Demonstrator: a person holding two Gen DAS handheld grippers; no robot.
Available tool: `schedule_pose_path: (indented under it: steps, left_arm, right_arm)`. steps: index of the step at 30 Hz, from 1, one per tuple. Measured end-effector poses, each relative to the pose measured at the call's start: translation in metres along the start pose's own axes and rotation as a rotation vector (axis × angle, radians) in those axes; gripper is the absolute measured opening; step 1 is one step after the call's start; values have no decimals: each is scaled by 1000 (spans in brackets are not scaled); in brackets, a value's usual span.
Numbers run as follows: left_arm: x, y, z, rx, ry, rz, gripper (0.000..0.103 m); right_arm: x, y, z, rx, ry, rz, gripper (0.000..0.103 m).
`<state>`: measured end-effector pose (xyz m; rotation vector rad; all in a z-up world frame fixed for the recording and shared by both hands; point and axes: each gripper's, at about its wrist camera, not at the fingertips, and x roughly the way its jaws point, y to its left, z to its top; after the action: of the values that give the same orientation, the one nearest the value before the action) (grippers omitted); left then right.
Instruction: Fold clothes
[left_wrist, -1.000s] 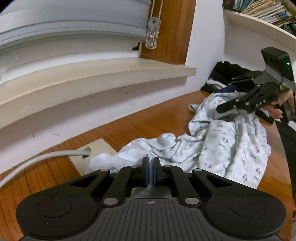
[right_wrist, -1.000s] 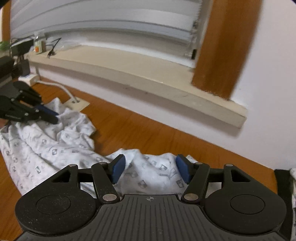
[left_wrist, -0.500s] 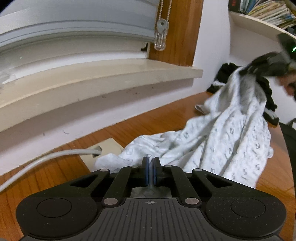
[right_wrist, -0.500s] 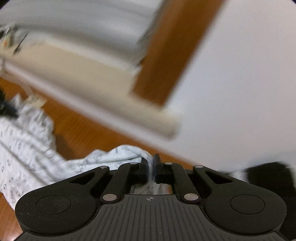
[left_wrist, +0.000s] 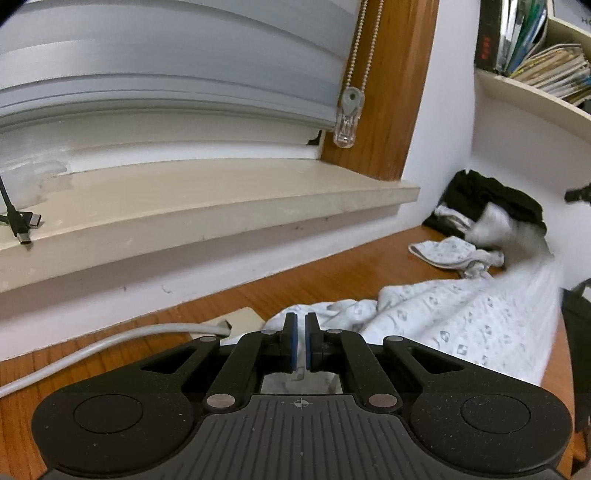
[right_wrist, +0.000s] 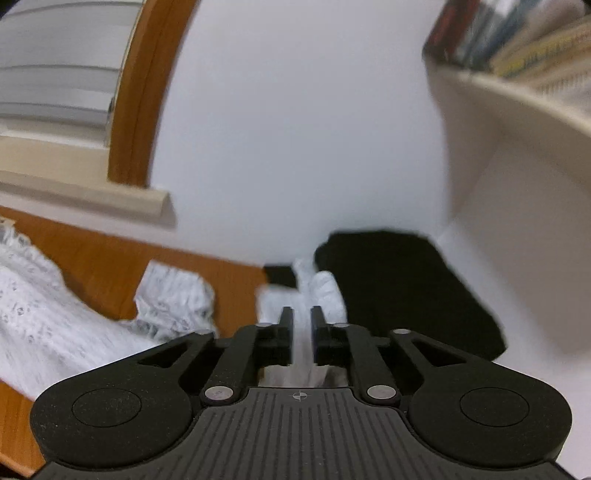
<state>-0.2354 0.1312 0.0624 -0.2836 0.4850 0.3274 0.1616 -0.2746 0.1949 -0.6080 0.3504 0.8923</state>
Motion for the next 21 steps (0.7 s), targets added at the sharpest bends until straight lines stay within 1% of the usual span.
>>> schedule_pose_path:
  steps: [2, 3, 4, 6, 8, 9, 10, 11, 13, 14, 17, 18, 20, 21]
  left_arm:
    - [2, -1, -1, 4, 7, 0, 4]
    - [2, -1, -1, 5, 6, 1, 7]
    - [3, -1, -1, 5, 3, 2, 8]
    - [3, -1, 0, 5, -2, 4, 8]
    - [3, -2, 0, 6, -7, 6, 8]
    - [3, -2, 0, 8, -9, 6, 21]
    - [3, -3, 0, 12, -11, 8, 38]
    - [3, -4, -1, 19, -11, 13, 43]
    - [3, -6, -1, 28, -9, 15, 45]
    - [4, -6, -1, 30, -7, 15, 45]
    - [1, -3, 0, 21, -12, 22, 53]
    - [0, -1, 0, 16, -15, 26, 57]
    - [-3, 2, 1, 3, -23, 36, 64]
    - [-6, 4, 1, -8, -32, 43, 73]
  right_arm:
    - [14, 4, -7, 13, 10, 28, 18]
    - [22, 8, -9, 15, 18, 47, 18]
    - [31, 14, -11, 13, 24, 61, 18]
    - [49, 28, -14, 10, 40, 87, 22]
    - [69, 42, -15, 12, 60, 114, 31]
    - [79, 50, -15, 13, 71, 127, 34]
    - [91, 57, -18, 10, 87, 131, 38]
    - [102, 63, -21, 6, 105, 131, 40]
    - [123, 71, -29, 31, 130, 143, 40]
    - [129, 76, -32, 45, 129, 168, 40]
    - [143, 95, -39, 74, 114, 256, 43]
    - [145, 102, -40, 68, 113, 271, 44]
    - [147, 115, -45, 58, 102, 276, 47]
    - [146, 115, -49, 82, 89, 280, 47]
